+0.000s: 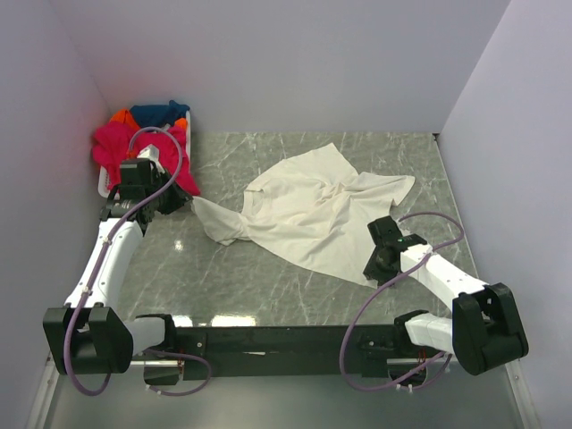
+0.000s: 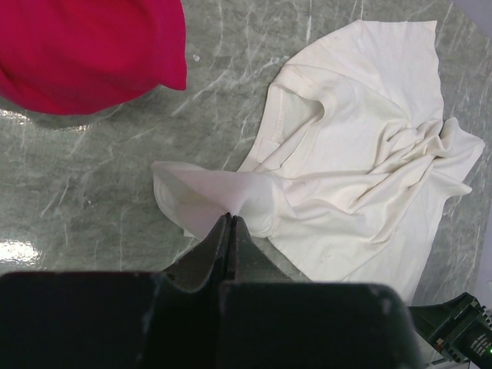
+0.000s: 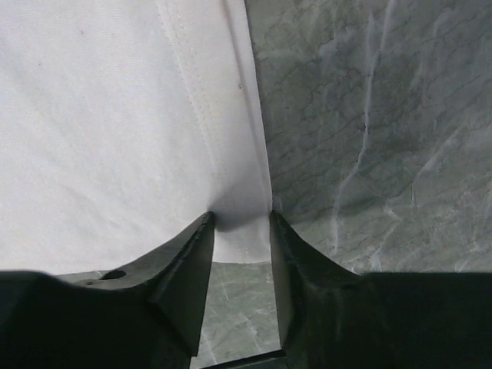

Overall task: Fold and stack the t-shirts
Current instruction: Flatten the tshirt out

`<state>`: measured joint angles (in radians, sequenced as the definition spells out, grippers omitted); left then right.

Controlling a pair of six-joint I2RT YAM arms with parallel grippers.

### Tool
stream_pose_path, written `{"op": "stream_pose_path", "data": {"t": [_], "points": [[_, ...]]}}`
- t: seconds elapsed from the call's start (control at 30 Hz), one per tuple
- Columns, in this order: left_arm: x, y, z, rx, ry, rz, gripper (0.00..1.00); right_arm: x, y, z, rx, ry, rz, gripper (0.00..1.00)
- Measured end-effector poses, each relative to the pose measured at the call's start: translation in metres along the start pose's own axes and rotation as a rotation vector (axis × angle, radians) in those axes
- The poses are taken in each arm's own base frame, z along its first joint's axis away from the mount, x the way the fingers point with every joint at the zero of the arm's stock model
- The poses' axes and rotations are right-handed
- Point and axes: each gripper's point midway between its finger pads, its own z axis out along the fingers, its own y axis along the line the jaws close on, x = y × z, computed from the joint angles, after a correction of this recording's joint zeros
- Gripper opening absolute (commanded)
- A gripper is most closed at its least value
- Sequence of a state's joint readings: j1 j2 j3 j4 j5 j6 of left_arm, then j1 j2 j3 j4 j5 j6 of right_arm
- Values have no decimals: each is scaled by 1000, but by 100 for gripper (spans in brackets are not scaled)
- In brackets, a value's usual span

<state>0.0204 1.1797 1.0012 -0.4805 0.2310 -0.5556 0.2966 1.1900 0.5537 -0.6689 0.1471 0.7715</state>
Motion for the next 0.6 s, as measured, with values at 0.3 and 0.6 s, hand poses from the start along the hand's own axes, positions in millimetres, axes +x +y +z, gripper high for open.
{"op": "stream_pose_path", "data": {"t": [0.3, 0.6], "points": [[-1, 2, 0, -3, -2, 9, 0, 2, 2, 0, -8, 11, 16, 1], [-17, -4, -1, 5, -19, 2, 0, -20, 17, -34, -46, -13, 3, 0]]}}
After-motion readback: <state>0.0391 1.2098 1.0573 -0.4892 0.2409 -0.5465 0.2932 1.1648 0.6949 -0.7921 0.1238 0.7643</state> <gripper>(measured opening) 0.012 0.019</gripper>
